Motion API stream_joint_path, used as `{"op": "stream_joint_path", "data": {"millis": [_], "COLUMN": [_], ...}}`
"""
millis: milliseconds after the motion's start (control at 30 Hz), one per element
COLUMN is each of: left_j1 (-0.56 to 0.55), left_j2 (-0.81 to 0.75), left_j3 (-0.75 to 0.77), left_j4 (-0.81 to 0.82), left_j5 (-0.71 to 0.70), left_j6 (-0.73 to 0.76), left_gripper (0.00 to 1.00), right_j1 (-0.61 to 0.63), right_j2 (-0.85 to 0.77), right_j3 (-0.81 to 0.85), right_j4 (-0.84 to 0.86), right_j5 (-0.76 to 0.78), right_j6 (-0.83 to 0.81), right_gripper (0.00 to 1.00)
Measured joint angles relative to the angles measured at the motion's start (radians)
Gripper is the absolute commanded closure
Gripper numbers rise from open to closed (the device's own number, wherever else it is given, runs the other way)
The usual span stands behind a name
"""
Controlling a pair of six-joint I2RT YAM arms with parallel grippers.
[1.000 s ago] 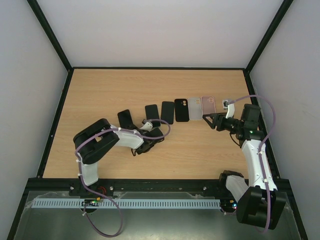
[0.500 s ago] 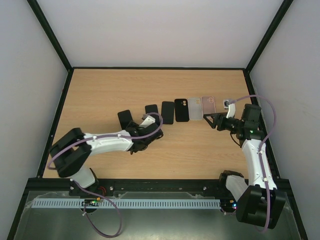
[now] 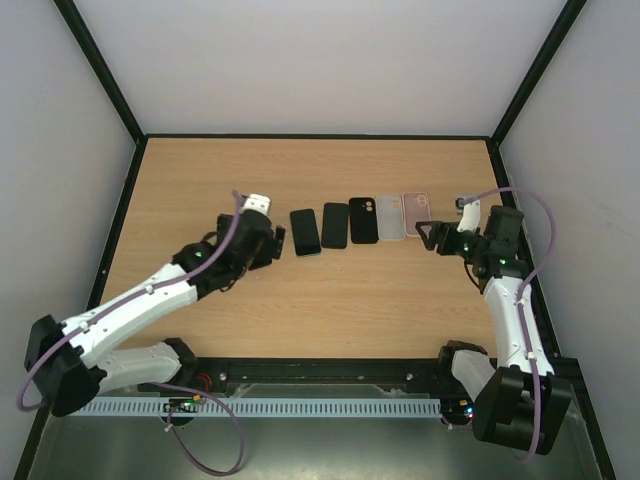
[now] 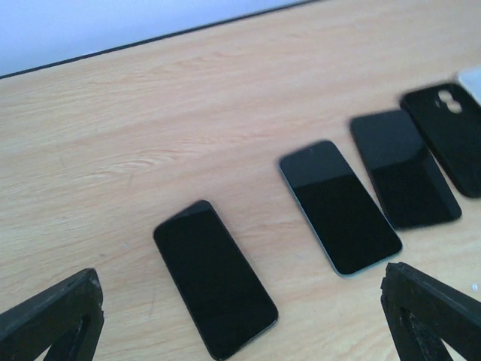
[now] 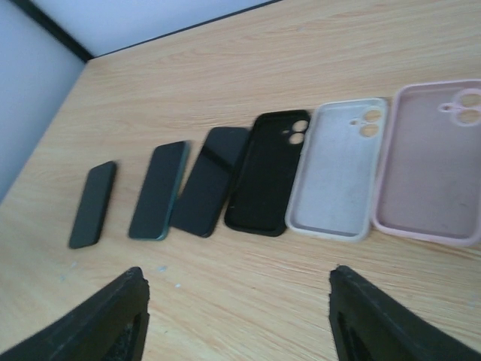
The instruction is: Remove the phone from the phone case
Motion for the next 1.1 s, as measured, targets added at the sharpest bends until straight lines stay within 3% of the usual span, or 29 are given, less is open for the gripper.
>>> {"op": "stream_joint_path", "data": {"millis": [33, 67, 333, 567, 767, 1100], "left_j1": [0.039, 0.074, 0.368, 0.399, 0.414, 0.415], "left_j2": [-0.018, -0.034, -0.105, -0.084, -0.110, -0.330], "left_j3": [0.005, 0.006, 0.003, -0.046, -0.049, -0.129], "left_j4": [0.001, 0.003, 0.051, 0.084, 0.085, 0.152], "left_j5": [0.024, 0.045, 0.290, 0.367, 0.338, 0.280], "left_j6": [0.000, 0.000, -0.003, 0.019, 0.027, 0.053], "left_gripper": [0.00, 0.00, 0.00, 0.00, 0.00, 0.00], "right_j1": [-0.001, -0.002, -0.003, -0.003, -0.003, -0.003], "right_j2": [0.000, -0.002, -0.128, -0.341, -0.299, -0.309], "right_j3": [0.000, 0.000, 0.015, -0.032, -0.033, -0.033], "right_j4": [0.008, 0.019, 0.108, 0.234, 0.234, 0.232], "right_j5": [0.032, 0.076, 0.374, 0.613, 0.602, 0.588], "right_j6": [0.008, 0.016, 0.085, 0.238, 0.282, 0.281], "right_gripper": [0.03, 0.02, 0.02, 0.02, 0.03, 0.02]}}
